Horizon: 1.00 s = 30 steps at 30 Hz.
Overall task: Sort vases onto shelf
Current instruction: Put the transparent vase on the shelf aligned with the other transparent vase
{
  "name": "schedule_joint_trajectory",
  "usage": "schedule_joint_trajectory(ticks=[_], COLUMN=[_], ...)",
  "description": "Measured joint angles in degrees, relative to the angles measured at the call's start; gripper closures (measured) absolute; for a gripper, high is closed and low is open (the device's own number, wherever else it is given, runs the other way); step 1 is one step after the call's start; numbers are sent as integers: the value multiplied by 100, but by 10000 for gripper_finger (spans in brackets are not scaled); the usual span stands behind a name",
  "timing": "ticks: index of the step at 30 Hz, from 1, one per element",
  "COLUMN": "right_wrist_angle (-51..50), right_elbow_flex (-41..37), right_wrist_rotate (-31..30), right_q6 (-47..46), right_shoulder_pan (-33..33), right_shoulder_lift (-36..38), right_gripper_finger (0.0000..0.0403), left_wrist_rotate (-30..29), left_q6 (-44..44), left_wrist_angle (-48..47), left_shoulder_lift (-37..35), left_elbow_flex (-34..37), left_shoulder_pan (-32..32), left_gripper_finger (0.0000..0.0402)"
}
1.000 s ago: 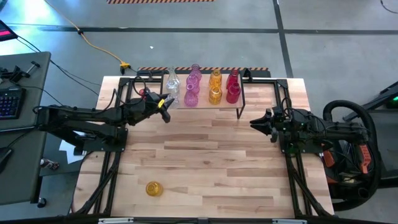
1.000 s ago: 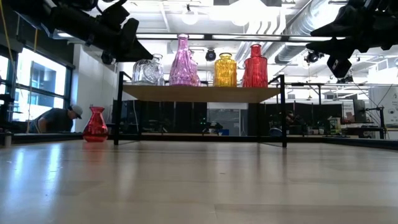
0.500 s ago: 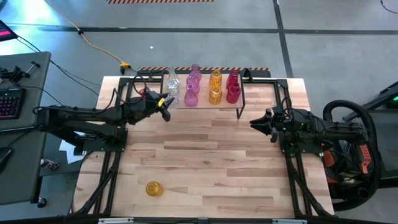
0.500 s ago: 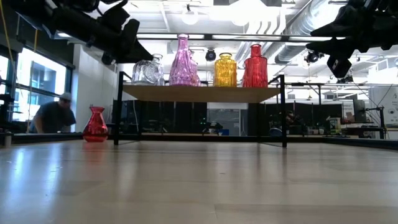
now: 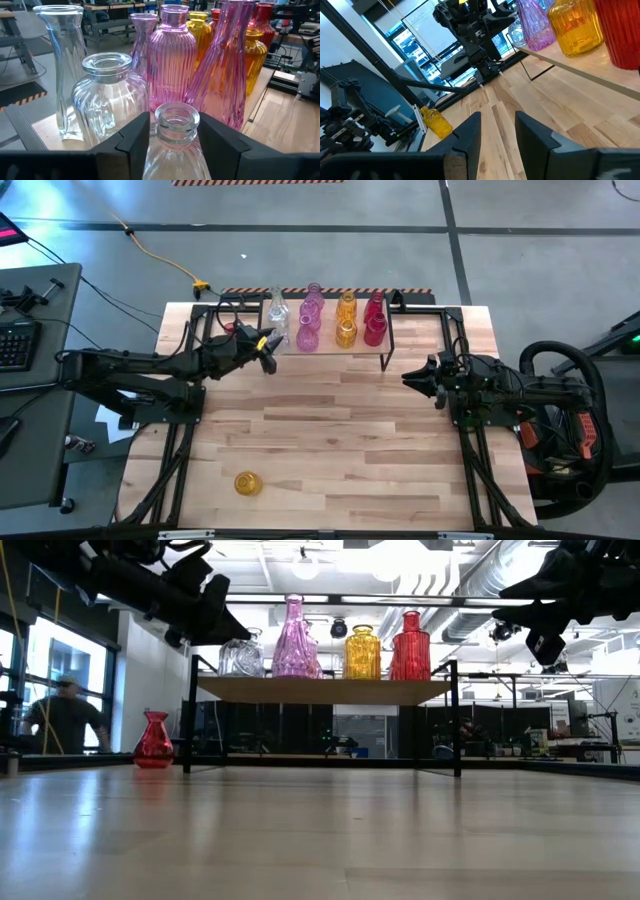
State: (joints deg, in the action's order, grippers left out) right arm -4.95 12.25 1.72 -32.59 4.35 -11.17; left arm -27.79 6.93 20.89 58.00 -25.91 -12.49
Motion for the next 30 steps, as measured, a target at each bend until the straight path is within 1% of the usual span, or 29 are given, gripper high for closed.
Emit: schedule_joint_trajectory(ticks=[5, 11, 20, 26, 28, 30], right_wrist_angle=[0, 0, -1, -2, -2, -3], right_elbow_flex=[0, 0, 0, 0, 0, 0], right_wrist_rotate=[0, 0, 0, 0, -2, 0], right_q6=[0, -1, 0, 1, -1, 0], right_shoulder_pan=[-1, 0, -1, -1, -1, 0], right_shoulder_lift=[-1, 0, -1, -1, -1, -1], right_gripper_finger=[299, 299, 299, 299, 299, 299], left_wrist_rotate=[-22, -34, -102, -146, -4, 448], left_q6=[5, 46, 28, -267, -308, -309], left_wrist_angle=[-10, 31, 249, 634, 858, 997], left_shoulder_lift=[0, 0, -141, -317, -408, -514], left_elbow_flex=[0, 0, 0, 2, 0, 0], left_shoulder_pan=[2, 2, 92, 142, 142, 142], left_gripper_finger=[224, 207, 203, 203, 204, 204])
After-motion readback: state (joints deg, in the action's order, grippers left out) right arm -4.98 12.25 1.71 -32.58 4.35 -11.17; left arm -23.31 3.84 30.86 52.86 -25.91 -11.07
